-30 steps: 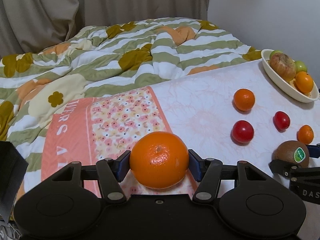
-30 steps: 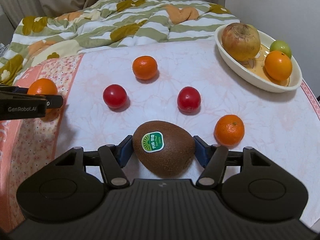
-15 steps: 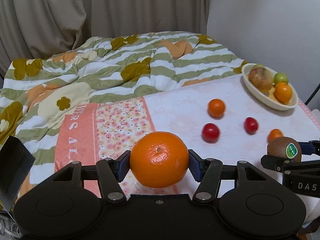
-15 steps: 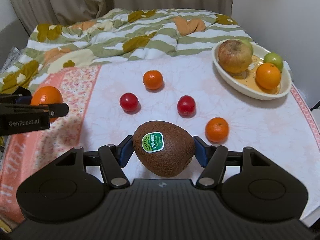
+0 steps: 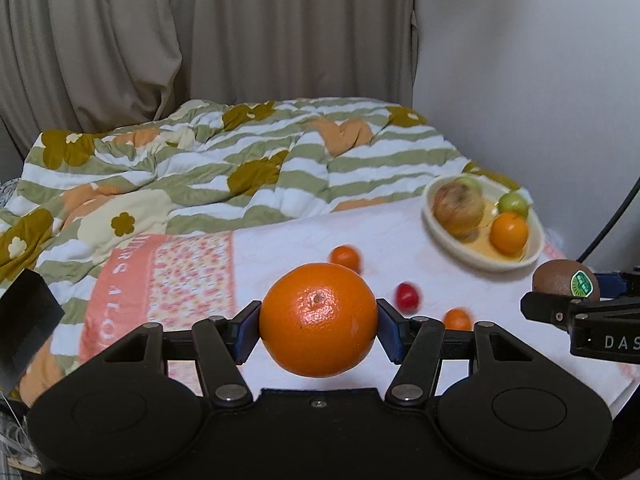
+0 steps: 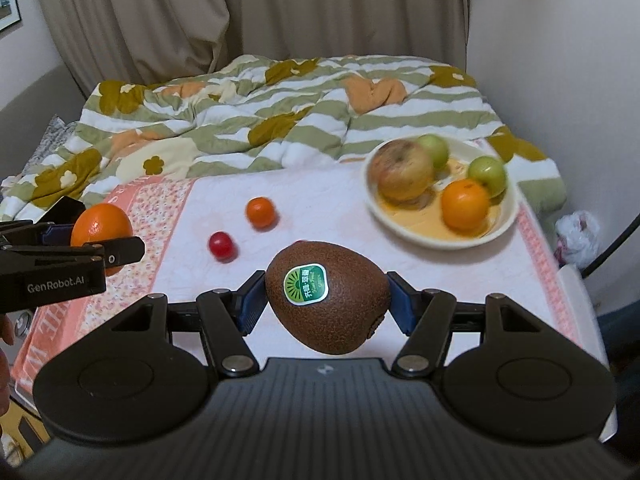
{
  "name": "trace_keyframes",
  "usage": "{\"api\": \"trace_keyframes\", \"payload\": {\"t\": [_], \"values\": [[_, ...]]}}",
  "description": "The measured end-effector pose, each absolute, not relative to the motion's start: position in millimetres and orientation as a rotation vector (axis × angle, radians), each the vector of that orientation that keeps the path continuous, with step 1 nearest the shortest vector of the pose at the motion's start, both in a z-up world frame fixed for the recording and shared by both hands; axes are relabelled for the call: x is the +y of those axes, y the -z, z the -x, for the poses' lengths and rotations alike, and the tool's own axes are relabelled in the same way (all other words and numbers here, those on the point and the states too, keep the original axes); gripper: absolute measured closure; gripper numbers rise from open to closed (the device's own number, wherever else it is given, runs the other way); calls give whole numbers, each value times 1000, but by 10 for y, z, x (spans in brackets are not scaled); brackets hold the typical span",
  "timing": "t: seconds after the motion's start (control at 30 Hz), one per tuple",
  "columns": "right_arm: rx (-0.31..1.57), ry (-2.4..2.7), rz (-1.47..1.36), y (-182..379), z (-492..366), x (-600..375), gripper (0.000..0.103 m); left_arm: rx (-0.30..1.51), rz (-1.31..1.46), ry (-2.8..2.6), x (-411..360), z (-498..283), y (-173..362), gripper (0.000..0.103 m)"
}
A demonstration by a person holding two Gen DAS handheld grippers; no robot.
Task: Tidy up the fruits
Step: 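Carry the orange and the kiwi over the duck bowl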
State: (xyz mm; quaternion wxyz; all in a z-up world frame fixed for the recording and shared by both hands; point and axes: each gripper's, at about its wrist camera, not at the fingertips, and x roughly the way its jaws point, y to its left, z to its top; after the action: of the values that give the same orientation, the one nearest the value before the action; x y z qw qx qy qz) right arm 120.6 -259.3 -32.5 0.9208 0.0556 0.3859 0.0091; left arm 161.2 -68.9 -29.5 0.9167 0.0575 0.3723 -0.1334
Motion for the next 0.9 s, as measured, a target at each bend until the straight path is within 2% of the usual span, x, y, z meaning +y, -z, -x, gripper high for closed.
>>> {"api": "trace_keyframes", "payload": {"t": [0.53, 0.9], "values": [[770, -84, -48, 329, -1587, -4041, 25, 751, -70, 243, -2042, -1727, 348, 40], [797, -35, -96, 504, -2090, -4442, 25, 805, -139, 301, -2561, -2213, 646, 40]]}}
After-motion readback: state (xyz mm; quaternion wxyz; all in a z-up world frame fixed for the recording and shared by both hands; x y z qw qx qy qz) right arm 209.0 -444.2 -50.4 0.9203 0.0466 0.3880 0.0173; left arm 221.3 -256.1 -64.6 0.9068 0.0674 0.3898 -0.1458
